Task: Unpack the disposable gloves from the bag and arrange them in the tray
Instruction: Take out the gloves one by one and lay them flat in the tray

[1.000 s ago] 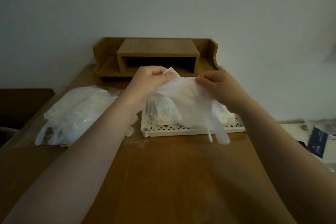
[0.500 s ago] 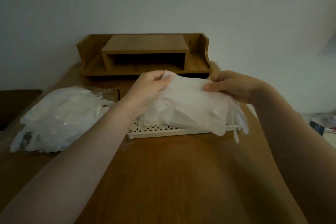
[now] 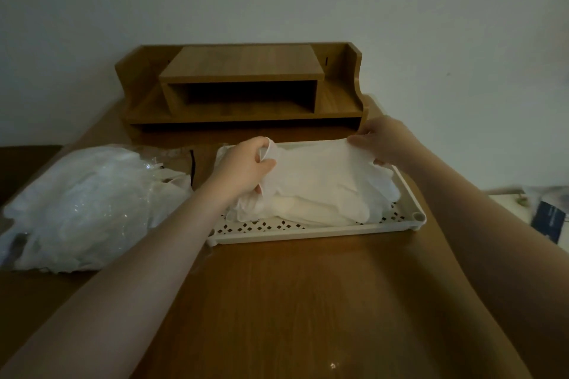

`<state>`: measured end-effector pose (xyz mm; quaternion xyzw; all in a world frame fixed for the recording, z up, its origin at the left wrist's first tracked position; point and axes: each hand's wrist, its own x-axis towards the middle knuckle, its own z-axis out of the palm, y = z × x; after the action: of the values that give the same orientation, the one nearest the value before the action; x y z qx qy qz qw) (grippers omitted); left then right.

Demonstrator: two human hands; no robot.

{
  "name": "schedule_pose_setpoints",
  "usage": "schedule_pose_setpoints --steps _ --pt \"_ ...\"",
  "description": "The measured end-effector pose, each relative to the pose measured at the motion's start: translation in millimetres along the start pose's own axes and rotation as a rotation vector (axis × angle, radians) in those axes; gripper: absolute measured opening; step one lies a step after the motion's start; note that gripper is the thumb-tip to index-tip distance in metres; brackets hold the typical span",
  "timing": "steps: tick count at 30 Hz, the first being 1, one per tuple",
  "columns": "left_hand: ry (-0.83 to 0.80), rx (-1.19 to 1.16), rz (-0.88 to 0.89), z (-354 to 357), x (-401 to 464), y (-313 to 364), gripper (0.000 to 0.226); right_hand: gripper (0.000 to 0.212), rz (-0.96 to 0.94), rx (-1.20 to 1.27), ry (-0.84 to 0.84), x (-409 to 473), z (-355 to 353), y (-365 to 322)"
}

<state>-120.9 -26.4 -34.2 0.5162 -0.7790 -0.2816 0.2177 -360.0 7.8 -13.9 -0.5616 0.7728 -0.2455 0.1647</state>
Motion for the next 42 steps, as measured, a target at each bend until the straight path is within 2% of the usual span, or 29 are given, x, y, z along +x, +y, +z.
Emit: schedule_pose_setpoints --steps 3,6,9,13,16,19,21,23,25,26,27,29,31,33,36,39,42 --pt "-0.030 0.097 -0.007 -3 3 -4 0.047 0.026 -0.094 -0.237 0.048 8 14 1" --pt "-0.052 0.135 -0.015 -9 5 -9 0.052 0.033 -0.117 -0.293 0.095 6 26 2" --pt "-0.057 0.138 0.009 -14 8 -13 0.052 0.045 -0.249 -0.421 0.119 -2 29 -2" --pt "-0.049 0.120 -0.002 -16 9 -16 0.054 0.059 -0.461 -0.662 -0.114 -20 31 -13" --pt "-0.117 0.141 -0.034 -16 6 -17 0.058 0.066 -0.349 -0.781 -0.324 -22 36 -7" --pt "-0.148 0.187 -0.032 -20 2 -19 0.051 0.067 -0.231 -0.813 -0.363 -25 34 -3" --pt "-0.058 0.230 -0.058 -25 -3 -17 0.050 0.072 -0.294 -0.702 -0.310 -32 32 -11" --pt "0.166 0.337 -0.048 -28 -10 -8 0.047 0.068 -0.417 -0.500 -0.205 -42 35 -29" --pt "0.391 0.430 0.109 -22 -16 6 0.042 0.061 -0.480 -0.405 -0.131 -46 48 -47" --pt "0.410 0.427 0.213 -15 -18 13 0.040 0.061 -0.479 -0.416 -0.136 -47 57 -53" --pt "0.343 0.436 0.309 -4 -19 19 0.042 0.064 -0.470 -0.452 -0.172 -48 67 -56" --pt "0.073 0.500 0.398 20 -20 16 0.047 0.070 -0.430 -0.532 -0.285 -50 86 -56" --pt "-0.162 0.537 0.306 33 -17 -4 0.055 0.078 -0.371 -0.548 -0.336 -50 95 -45" --pt "-0.270 0.577 0.172 35 -14 -23 0.068 0.088 -0.322 -0.553 -0.317 -48 93 -30" --pt "-0.301 0.668 0.074 32 -13 -31 0.084 0.099 -0.234 -0.597 -0.285 -43 81 -9" --pt "-0.253 0.666 0.011 30 -15 -31 0.097 0.107 -0.141 -0.534 -0.292 -44 77 3" --pt "-0.146 0.672 0.048 22 -23 -26 0.095 0.118 -0.036 -0.483 -0.319 -43 75 -8"
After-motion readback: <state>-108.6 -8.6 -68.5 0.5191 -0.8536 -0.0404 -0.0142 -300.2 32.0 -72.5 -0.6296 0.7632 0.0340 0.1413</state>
